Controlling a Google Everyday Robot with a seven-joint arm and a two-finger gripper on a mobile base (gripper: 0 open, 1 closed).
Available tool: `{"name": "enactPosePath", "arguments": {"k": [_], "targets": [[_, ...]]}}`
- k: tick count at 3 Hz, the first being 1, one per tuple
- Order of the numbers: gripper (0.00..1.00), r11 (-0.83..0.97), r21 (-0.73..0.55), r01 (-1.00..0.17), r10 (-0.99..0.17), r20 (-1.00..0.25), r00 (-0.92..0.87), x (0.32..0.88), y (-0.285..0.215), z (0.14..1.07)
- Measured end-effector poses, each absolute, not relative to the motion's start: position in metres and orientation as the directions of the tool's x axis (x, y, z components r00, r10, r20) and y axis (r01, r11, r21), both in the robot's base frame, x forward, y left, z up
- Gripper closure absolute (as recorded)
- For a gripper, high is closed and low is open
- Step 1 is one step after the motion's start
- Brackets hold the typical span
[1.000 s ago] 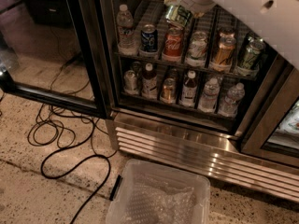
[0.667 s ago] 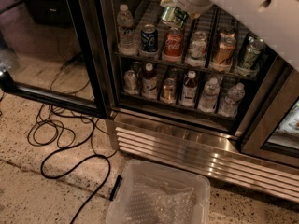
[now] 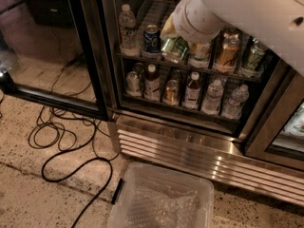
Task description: Pick green can from top shelf of fridge
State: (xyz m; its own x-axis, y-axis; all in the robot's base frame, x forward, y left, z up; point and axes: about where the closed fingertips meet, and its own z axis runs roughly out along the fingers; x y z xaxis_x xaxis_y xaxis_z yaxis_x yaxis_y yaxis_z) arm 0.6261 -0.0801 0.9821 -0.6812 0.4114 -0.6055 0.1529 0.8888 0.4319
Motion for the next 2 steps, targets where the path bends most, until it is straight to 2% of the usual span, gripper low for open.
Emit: {"name": "enactPosePath", "arguments": {"k": [2], "targets": [[1.00, 0.826, 0.553, 0.106, 0.363, -0.379, -0.851, 0.528, -0.025, 0.941]]}}
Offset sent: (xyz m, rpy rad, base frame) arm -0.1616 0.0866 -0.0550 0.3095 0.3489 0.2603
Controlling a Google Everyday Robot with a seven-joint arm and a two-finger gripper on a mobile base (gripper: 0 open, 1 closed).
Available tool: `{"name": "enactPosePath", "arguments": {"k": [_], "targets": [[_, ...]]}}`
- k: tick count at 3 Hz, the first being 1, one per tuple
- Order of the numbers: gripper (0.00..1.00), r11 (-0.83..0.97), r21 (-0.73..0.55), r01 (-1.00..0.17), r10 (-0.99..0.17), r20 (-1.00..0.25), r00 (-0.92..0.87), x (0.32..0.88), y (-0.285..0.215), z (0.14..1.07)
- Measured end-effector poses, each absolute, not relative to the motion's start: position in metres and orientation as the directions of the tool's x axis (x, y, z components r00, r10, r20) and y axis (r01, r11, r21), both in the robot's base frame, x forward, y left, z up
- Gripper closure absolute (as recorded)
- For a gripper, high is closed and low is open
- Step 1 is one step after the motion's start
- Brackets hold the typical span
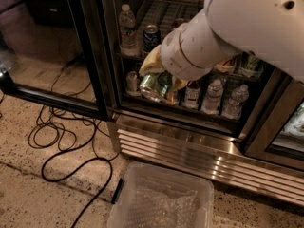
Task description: Pick green can from top shelf of fridge
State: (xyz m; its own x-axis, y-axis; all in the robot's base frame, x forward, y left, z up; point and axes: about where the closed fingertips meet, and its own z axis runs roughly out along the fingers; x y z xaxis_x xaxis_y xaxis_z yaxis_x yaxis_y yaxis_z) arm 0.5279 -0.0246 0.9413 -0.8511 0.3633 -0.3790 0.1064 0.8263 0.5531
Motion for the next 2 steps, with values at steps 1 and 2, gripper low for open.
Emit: {"name": "enactPosePath", "arguments": {"k": [1, 2], "targets": [[1.00, 0.793, 0.598, 0.120, 0.345, -0.277, -0.897, 0.4800, -0.0036, 0.9374], [1.00, 0.783, 0.610, 0.122, 0.348, -0.266, -0.899, 0.4761, 0.0003, 0.9412]]}}
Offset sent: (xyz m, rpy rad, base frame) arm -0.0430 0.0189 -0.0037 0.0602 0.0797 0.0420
